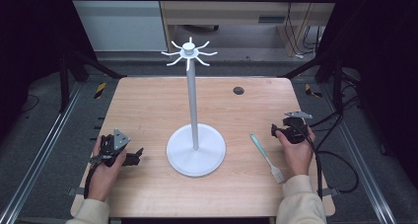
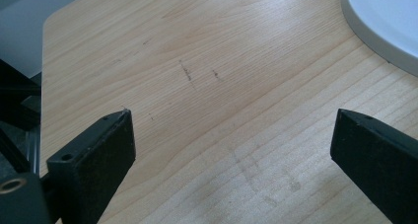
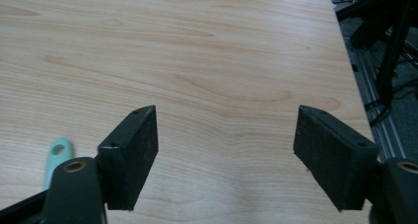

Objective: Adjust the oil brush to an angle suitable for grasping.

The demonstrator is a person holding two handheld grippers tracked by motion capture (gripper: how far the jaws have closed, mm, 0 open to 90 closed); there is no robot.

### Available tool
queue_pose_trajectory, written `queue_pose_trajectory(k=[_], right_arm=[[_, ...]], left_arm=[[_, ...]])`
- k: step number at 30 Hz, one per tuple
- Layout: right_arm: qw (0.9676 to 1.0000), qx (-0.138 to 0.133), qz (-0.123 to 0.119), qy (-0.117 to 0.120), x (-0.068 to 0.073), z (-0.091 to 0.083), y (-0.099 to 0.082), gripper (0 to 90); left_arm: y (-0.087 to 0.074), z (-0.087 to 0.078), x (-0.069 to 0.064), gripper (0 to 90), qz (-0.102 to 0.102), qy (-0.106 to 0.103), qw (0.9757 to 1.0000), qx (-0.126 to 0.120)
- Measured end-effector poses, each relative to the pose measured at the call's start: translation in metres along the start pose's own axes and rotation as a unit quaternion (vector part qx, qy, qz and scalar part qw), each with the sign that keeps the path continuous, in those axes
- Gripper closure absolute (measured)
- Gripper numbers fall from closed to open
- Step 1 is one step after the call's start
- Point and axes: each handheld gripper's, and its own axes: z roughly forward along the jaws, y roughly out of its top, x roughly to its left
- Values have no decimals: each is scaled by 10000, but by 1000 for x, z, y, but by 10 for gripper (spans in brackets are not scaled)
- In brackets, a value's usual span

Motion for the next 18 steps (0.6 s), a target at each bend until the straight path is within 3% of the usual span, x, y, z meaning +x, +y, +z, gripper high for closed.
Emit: queue_pose_trajectory(k=[6, 18], right_arm=[[9997, 38, -230, 90, 9, 1, 0, 371], [9962, 255, -548, 630, 28, -1, -1, 729]], left_arm=[[0, 0, 0, 28, 12, -6, 10000, 2], [0, -1, 0, 28, 53, -2, 10000, 9]])
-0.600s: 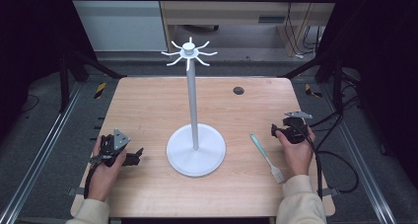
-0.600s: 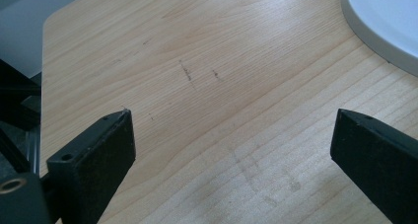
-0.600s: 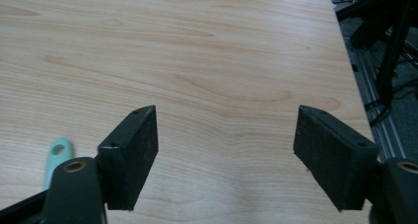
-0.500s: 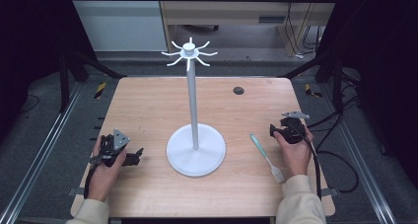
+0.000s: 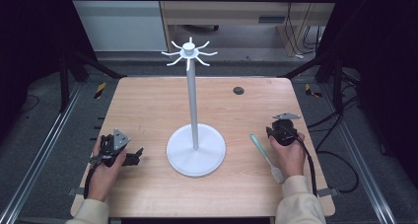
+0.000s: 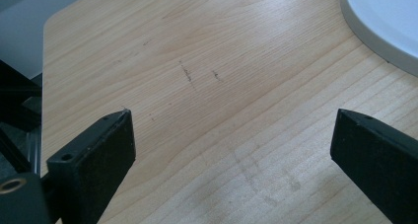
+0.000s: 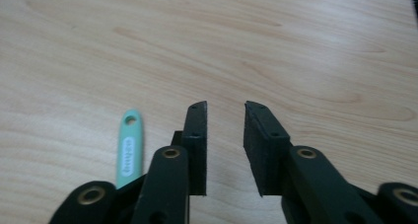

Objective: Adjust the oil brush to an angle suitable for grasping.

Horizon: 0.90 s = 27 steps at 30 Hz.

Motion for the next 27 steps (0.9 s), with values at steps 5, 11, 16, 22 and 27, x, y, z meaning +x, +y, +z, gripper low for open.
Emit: queue_pose_trajectory(k=[5, 11, 16, 22, 27], right_arm=[[9986, 346, -350, 194, 13, 5, 3, 820], [9966, 535, -484, 387, 24, 10, 7, 900], [9948, 760, -487, 462, 27, 16, 5, 900], [9932, 889, -449, 600, 28, 21, 3, 900], [9922, 964, -433, 665, 28, 22, 2, 900]], left_arm=[[0, 0, -1, 29, 46, 1, 10000, 5], [0, 0, 0, 28, 39, 3, 10000, 15], [1, 0, -2, 29, 49, -6, 10000, 16], [0, 0, -2, 28, 35, -7, 10000, 10], [1, 0, -2, 28, 60, -13, 10000, 21]])
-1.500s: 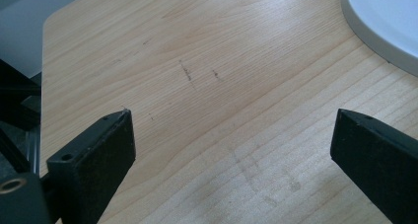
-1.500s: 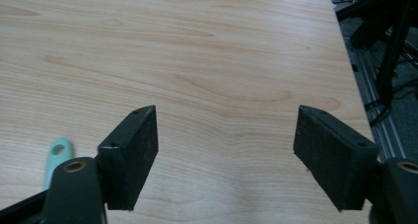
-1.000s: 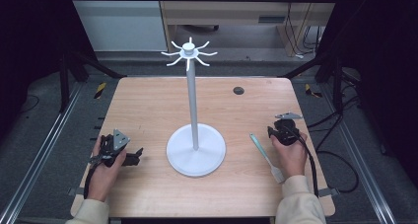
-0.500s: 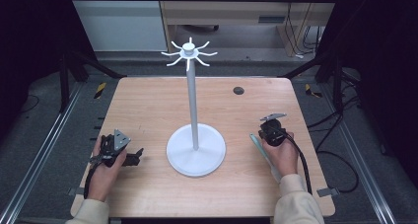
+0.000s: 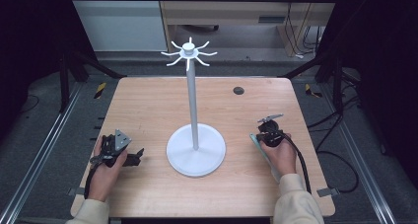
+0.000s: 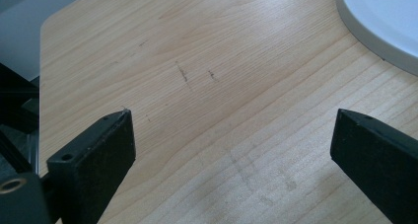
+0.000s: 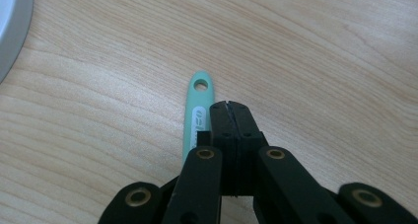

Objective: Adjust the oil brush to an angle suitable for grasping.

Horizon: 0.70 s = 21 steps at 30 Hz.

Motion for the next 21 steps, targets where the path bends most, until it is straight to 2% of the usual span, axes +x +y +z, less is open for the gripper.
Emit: queue_pose_trajectory(k=[6, 10, 12, 14, 20, 21], right_arm=[[10000, 5, 24, 49, 0, 0, 0, 900], [9997, -13, -72, 224, 3, -1, 0, 900], [9996, -13, -36, 288, 5, -1, 1, 900], [9991, 0, -153, 390, 8, -1, 1, 900], [9982, 45, -185, 574, 13, -1, 1, 900], [9974, 75, -195, 686, 16, -2, 1, 900]], left_arm=[[0, 0, 0, 28, 1, -10, 10000, 10], [0, 0, -1, 28, 45, -9, 10000, 26], [0, 1, -1, 28, 41, -11, 10000, 23], [0, 0, -1, 28, 43, -9, 10000, 31], [0, 1, -1, 28, 39, -14, 10000, 24], [0, 1, -1, 28, 44, -14, 10000, 23]])
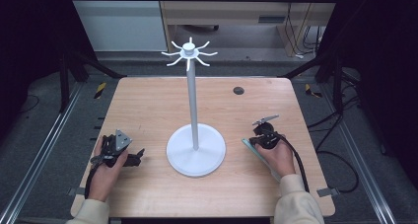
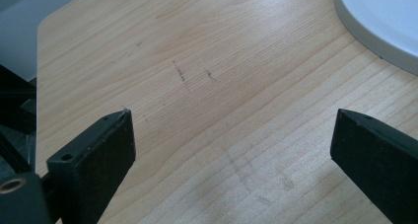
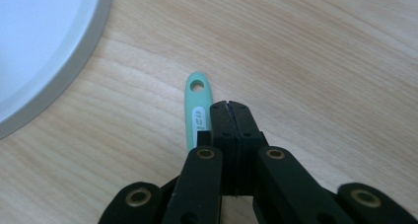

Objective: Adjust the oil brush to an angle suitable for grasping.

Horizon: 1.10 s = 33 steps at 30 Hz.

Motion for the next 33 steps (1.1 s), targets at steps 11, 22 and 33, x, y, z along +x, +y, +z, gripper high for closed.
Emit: queue_pose_trajectory(k=[11, 22, 33], right_arm=[[9985, 223, -457, 224, 25, -2, -1, 900], [9968, 184, -759, 181, 37, -17, -1, 900], [9918, 532, -1157, 33, 34, -42, -4, 897]], left_arm=[[0, 0, 0, 28, 0, -1, 10000, -6], [-1, -1, 3, 28, -65, 33, 10000, -23], [-1, -1, 3, 28, -61, 38, 10000, -19]])
